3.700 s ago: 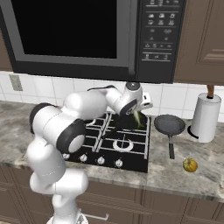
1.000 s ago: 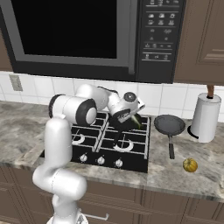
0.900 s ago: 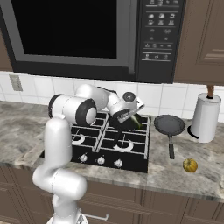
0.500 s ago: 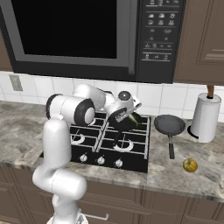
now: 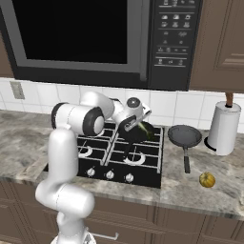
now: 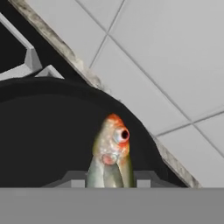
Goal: Place both pans onto different burners. Then place the squash and the fish on different pans.
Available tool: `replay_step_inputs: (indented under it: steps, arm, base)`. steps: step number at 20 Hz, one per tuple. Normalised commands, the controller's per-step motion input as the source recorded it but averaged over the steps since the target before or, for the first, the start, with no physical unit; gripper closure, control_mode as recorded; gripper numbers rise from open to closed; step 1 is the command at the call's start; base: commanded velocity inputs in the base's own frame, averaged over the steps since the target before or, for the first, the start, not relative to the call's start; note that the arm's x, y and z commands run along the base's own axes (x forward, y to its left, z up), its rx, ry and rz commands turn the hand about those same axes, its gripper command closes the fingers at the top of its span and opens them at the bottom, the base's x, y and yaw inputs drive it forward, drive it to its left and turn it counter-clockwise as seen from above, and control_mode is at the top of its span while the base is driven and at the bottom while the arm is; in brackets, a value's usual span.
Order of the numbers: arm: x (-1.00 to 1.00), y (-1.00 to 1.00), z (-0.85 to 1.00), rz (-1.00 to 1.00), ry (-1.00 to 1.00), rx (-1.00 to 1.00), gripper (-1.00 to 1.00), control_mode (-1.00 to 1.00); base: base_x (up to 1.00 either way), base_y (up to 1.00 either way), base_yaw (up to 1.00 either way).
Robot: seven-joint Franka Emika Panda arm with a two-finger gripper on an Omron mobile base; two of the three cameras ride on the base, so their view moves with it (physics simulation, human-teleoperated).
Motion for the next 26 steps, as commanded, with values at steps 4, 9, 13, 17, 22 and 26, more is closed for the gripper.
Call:
replay_step_inputs:
  steps: [4, 9, 13, 17, 22, 26]
  arm:
    - [0.22, 0.00, -0.25, 0.06, 0.00, 0.00, 1.00, -1.00]
    - [0.03, 0.00, -0.39, 0.06, 0.00, 0.00, 1.00, -1.00]
    - [0.01, 0.00, -0.30, 0.06, 0.00, 0.00, 1.00, -1.00]
    - [0.05, 0.00, -0.15, 0.05, 0.00, 0.00, -1.00, -1.00]
    - [0.02, 0.02, -0.01, 0.03, 0.00, -0.02, -1.00, -1.00]
    - [-0.01, 0.00, 0.07, 0.00, -0.04, -0.03, -1.00, -1.00]
  base:
    - [0.00, 0.00, 0.00]
    - [0.00, 0.00, 0.00]
    - [0.00, 0.00, 0.00]
    - [0.00, 0.00, 0.00]
    - [0.00, 0.00, 0.00]
    - [0.00, 0.00, 0.00]
